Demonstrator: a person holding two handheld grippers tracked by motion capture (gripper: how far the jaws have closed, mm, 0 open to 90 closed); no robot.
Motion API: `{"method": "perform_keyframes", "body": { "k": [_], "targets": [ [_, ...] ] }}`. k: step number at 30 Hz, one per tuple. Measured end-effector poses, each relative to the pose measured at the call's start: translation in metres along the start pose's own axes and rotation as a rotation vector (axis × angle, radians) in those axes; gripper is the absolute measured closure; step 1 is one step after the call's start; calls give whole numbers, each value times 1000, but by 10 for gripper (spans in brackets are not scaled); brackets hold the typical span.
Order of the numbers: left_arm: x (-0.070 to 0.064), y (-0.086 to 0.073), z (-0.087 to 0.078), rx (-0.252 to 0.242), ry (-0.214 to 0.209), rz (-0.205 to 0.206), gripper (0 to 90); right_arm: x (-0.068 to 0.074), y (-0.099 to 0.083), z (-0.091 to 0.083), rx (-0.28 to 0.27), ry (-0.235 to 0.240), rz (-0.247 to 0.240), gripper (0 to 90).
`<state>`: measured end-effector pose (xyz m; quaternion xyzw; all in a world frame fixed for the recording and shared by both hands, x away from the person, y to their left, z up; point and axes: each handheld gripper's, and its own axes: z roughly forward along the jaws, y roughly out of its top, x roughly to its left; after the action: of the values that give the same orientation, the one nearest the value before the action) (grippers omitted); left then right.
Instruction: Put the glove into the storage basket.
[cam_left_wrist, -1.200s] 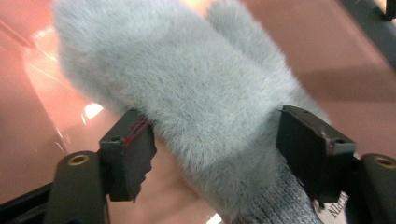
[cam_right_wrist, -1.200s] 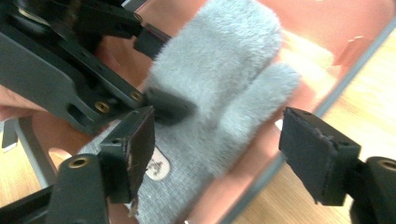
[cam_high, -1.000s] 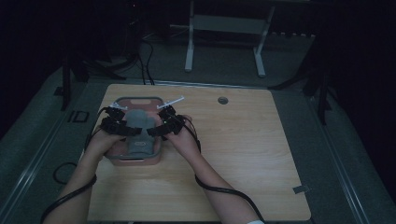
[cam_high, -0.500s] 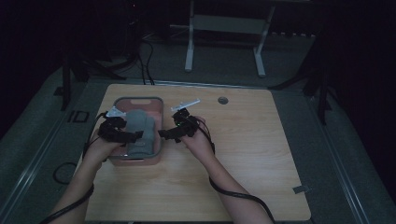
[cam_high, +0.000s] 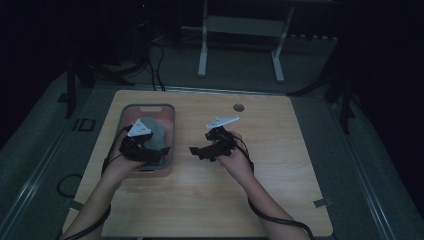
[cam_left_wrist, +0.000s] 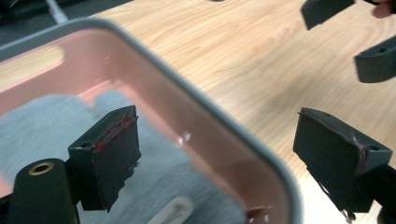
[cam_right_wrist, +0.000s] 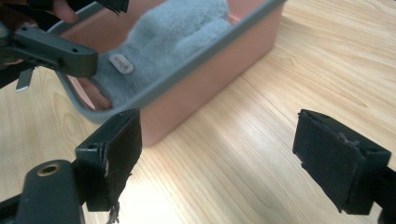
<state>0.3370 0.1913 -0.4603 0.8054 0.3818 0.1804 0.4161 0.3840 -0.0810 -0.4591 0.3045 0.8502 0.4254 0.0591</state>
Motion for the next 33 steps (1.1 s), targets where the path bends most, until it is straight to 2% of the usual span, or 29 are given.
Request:
{"method": "perform_keyframes", "body": {
  "k": [7, 15, 20, 22, 33],
  "targets": [
    [-32, 6, 12, -43, -67, 44, 149, -9, -24, -22, -3, -8, -13, 155],
    [-64, 6, 33, -53, -145, 94, 148, -19, -51, -49, -20, -28, -14, 155],
    [-78, 5, 46, -44, -179, 123, 149, -25, -68, -61, -23, -29, -23, 150],
    [-82, 3, 51, -44, -199, 119, 149, -27, -75, -64, -19, -30, -25, 147],
    [-107, -17, 73, -29, -238, 156, 148, -38, -117, -76, -14, 4, -49, 145]
  ]
}}
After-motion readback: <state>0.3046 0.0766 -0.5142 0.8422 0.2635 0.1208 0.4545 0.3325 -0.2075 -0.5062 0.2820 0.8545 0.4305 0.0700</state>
